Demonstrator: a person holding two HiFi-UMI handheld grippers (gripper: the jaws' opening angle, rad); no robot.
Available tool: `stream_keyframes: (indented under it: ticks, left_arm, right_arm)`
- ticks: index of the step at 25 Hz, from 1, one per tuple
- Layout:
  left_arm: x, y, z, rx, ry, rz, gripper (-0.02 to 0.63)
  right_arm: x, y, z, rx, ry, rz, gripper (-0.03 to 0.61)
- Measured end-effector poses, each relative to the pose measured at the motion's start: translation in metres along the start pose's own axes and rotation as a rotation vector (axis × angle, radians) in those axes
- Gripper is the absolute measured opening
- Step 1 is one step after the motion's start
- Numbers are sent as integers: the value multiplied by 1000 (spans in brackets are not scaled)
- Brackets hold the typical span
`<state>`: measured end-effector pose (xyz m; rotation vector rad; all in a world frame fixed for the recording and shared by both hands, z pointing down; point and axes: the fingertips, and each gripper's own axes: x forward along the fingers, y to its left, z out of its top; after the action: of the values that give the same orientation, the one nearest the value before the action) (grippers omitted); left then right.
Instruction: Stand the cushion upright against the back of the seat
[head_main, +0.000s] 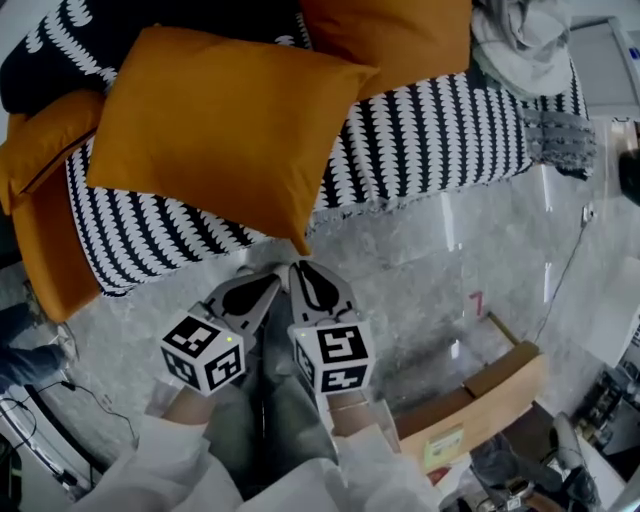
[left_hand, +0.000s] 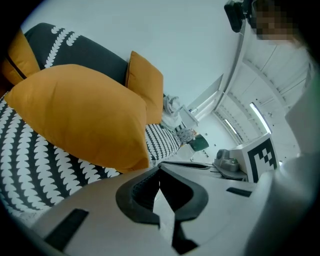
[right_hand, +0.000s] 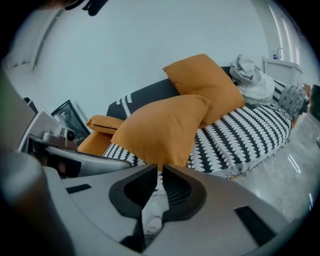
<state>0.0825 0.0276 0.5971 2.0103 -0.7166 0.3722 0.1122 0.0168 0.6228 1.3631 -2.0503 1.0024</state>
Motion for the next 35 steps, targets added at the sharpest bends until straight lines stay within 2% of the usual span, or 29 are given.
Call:
stream_keyframes:
  ticks: [6, 9, 13, 18, 25, 35]
  left_arm:
    - [9, 8, -10, -14, 5, 5, 8]
    - [19, 16, -19, -10, 22, 6, 8]
    - [25, 22, -18, -10, 25, 10, 8]
    - [19, 14, -13, 5, 17, 4, 8]
    - [30, 24, -21, -14, 26, 26, 8]
    - [31, 27, -18, -28, 31, 35, 8]
  right_arm:
    - [7, -19, -3, 0, -18, -36, 23]
    - [19, -23, -10, 17, -13, -13, 111]
    - [29, -27, -12, 2, 12, -19, 143]
    - [26, -28, -13, -12, 43, -35, 144]
    - [48, -38, -31, -29, 82, -23, 144]
    - [58, -35, -34, -35, 114, -22, 144]
